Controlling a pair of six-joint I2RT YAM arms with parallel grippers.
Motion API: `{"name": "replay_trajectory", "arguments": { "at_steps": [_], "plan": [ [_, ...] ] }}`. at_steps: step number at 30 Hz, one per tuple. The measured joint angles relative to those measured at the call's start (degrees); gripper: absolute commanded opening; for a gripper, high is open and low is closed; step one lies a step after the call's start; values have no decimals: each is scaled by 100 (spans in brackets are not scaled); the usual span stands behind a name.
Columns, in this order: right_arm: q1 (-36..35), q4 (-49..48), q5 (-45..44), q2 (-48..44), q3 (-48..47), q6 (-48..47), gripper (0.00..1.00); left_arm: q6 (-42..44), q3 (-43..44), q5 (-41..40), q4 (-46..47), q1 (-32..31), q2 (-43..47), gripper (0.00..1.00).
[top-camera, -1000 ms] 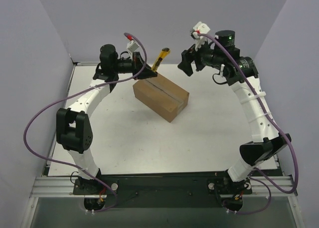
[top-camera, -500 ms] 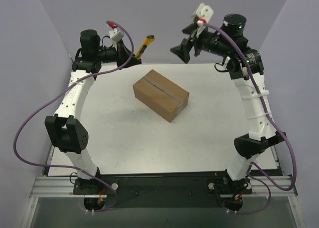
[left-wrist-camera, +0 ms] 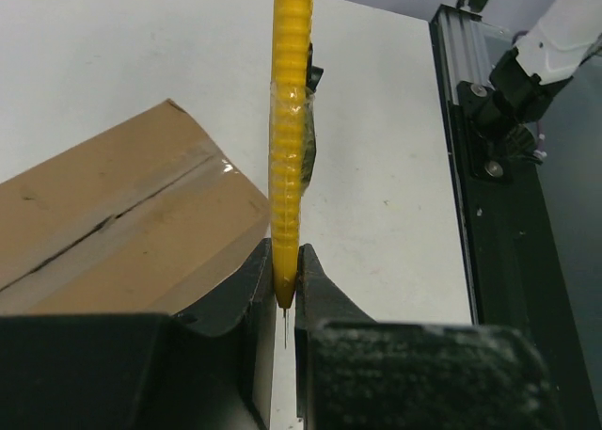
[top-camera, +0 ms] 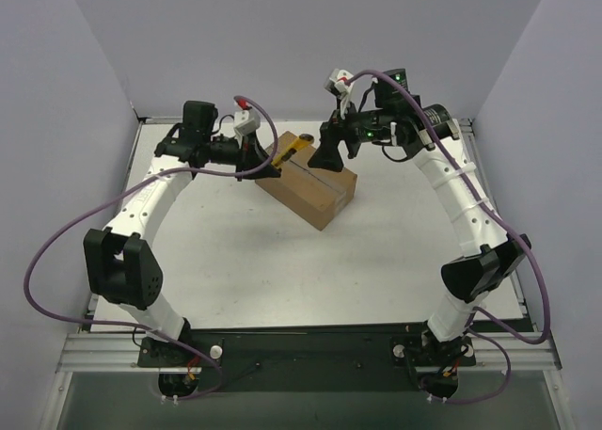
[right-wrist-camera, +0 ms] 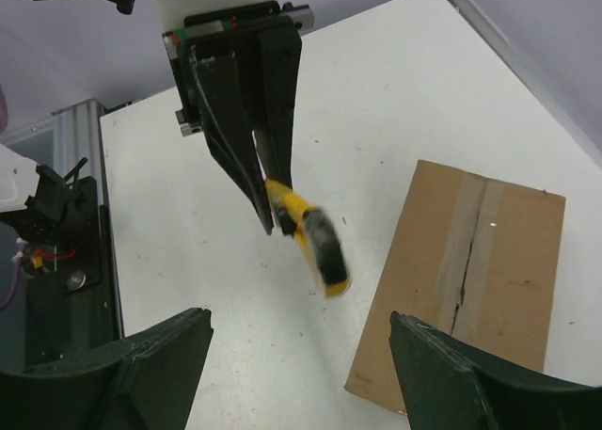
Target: Unpack the express box
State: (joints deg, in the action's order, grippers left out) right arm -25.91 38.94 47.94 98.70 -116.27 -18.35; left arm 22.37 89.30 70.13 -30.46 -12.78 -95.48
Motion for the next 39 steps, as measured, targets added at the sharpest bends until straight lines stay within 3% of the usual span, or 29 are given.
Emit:
{"name": "replay_trajectory", "arguments": {
  "at_steps": [7,15,19,25,28,32,39],
  "plan": [
    [-166,2,354,0,199,76,73,494,-623,72,-225,-535,264,0],
    [-232,129,756,-4,719,116,62,-214,-1176,205,673,-573,424,0],
    [-269,205,828,-4,876,142,60,-1613,-1775,343,2282,-601,542,0],
    [-289,55,852,-61,879,343,57,-5023,-3099,422,6457,-769,507,0],
    [-302,-70,852,-133,883,446,55,-5869,-3250,435,7473,-857,492,0],
    [-306,-162,855,-208,916,505,51,-6387,-3250,457,8205,-905,494,0],
    [-387,-186,855,-245,1034,522,47,-6684,-3250,516,8507,-905,494,0]
  ]
}}
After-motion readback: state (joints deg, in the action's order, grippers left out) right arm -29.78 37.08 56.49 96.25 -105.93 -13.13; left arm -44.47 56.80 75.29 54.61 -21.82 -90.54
